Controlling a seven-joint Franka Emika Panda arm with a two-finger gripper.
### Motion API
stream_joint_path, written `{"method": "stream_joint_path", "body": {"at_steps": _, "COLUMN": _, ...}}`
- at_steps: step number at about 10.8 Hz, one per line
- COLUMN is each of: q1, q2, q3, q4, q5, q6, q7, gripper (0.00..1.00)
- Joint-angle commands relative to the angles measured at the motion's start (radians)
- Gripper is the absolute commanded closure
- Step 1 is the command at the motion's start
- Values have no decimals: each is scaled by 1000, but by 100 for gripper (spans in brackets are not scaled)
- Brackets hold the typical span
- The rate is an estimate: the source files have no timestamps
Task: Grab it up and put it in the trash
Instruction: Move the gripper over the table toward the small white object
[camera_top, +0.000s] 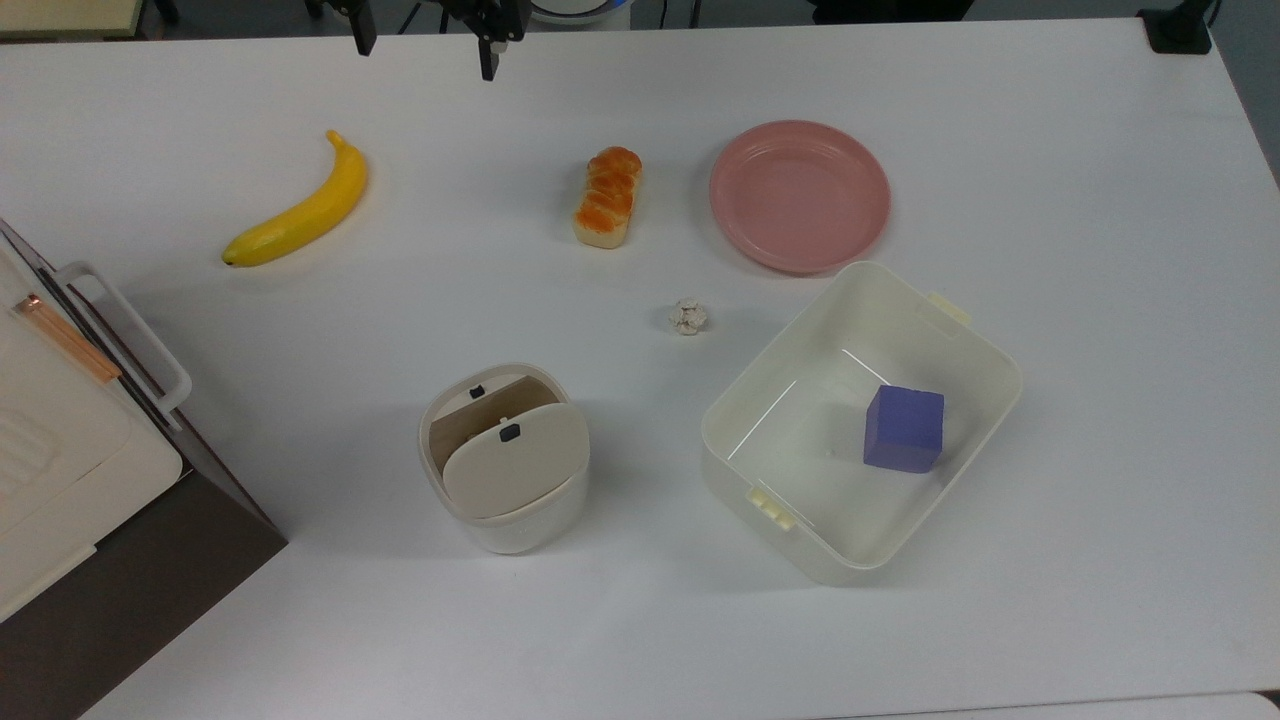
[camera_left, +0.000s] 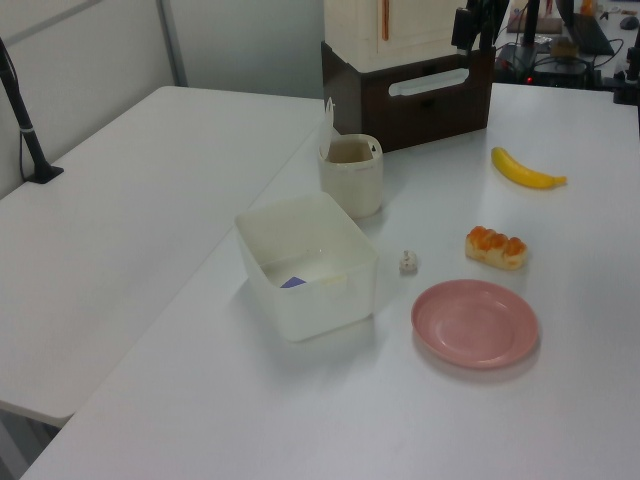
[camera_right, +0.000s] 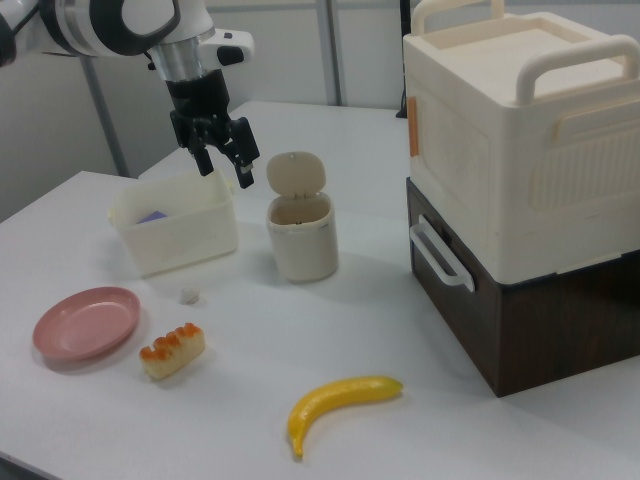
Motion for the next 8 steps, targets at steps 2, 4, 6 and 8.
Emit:
{"method": "stream_joint_path", "body": {"at_steps": 2, "q1": -7, "q2": -11, "q3": -1, "q4": -33, "q5": 38, "q6": 60, "q7": -69, "gripper": 0}}
{"method": "stream_joint_path", "body": {"at_steps": 4, "q1": -9, "q2": -14, "q3": -4, "q4": -31, "q5": 39, "q6": 56, "q7": -70, "gripper": 0}}
{"method": "stream_joint_path", "body": {"at_steps": 6, "q1": -7, "q2": -15, "q3": -1, "q4": -36, "q5": 39, "q6": 56, "q7": -78, "gripper": 0}}
{"method": "stream_joint_path", "body": {"at_steps": 8, "q1": -4, "q2": -21, "q3": 24, "q4": -89, "q5": 38, "q6": 89, "q7": -45, "gripper": 0}}
